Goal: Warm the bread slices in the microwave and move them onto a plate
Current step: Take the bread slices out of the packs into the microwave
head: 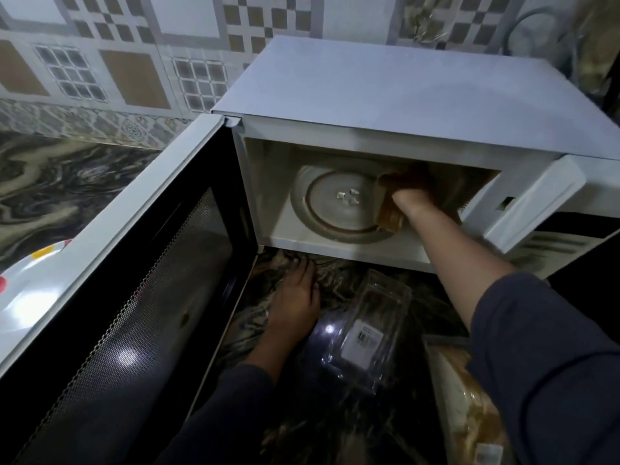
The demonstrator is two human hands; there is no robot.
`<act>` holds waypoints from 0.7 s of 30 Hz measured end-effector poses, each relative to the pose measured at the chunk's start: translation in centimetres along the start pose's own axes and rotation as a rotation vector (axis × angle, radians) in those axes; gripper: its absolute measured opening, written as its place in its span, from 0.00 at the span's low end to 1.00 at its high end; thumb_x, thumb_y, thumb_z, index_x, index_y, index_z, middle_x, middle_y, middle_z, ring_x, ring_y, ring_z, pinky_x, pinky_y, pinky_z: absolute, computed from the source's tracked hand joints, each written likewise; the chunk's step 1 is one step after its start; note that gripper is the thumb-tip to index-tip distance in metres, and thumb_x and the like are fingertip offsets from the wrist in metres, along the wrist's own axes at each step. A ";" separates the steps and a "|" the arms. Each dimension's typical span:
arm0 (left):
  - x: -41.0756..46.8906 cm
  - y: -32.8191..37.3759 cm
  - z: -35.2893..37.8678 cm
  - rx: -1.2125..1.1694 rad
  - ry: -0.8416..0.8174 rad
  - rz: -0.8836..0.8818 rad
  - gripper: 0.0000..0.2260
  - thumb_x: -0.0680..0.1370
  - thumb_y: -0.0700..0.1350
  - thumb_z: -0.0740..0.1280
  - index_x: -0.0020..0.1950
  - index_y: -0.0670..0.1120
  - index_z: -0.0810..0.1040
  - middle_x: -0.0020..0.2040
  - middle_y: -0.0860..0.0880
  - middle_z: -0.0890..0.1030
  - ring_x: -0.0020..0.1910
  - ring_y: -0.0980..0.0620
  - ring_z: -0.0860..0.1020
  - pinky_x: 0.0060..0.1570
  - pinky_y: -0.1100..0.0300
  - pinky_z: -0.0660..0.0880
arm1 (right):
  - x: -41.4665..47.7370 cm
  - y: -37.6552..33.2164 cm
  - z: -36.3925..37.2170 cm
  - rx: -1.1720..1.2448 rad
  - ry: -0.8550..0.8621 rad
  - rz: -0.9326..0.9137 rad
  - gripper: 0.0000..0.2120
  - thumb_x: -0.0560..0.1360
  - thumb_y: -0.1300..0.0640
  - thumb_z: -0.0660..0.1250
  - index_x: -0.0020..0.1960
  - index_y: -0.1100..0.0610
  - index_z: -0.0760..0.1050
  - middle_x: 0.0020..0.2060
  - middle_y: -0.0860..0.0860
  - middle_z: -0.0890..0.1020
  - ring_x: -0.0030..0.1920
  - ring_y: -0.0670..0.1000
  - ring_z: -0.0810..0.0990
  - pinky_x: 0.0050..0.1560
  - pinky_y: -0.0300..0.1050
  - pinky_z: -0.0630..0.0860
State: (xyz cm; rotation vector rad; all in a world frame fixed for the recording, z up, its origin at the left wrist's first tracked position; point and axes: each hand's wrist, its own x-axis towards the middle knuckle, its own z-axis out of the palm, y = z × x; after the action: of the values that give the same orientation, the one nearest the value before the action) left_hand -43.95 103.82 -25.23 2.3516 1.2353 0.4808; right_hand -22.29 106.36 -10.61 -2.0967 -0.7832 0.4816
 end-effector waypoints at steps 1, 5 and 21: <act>0.1 0.0 0.4 0.063 0.019 0.000 0.23 0.79 0.48 0.50 0.73 0.40 0.63 0.74 0.42 0.64 0.75 0.45 0.60 0.73 0.57 0.51 | 0.6 0.0 0.4 -0.026 0.001 0.001 0.25 0.73 0.50 0.68 0.67 0.59 0.70 0.63 0.58 0.75 0.64 0.57 0.73 0.61 0.43 0.69; 0.5 0.0 1.0 0.170 -0.001 0.001 0.31 0.76 0.55 0.38 0.76 0.43 0.56 0.77 0.47 0.57 0.77 0.51 0.53 0.71 0.59 0.41 | 2.7 -0.6 1.3 -0.110 0.070 -0.001 0.21 0.73 0.51 0.67 0.64 0.57 0.74 0.63 0.58 0.76 0.64 0.58 0.74 0.62 0.44 0.70; 0.5 -0.2 0.8 0.148 -0.004 -0.008 0.31 0.75 0.56 0.39 0.76 0.45 0.54 0.77 0.48 0.56 0.77 0.53 0.51 0.71 0.62 0.39 | 5.1 1.1 4.0 -0.268 -0.065 -0.053 0.22 0.75 0.53 0.67 0.66 0.62 0.71 0.66 0.61 0.72 0.67 0.59 0.70 0.65 0.47 0.66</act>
State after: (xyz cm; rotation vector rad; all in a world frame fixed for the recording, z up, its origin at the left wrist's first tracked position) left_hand -43.46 104.20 -25.96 2.4677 1.3189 0.3933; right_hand -20.44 111.58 -14.12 -2.3085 -0.9844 0.4364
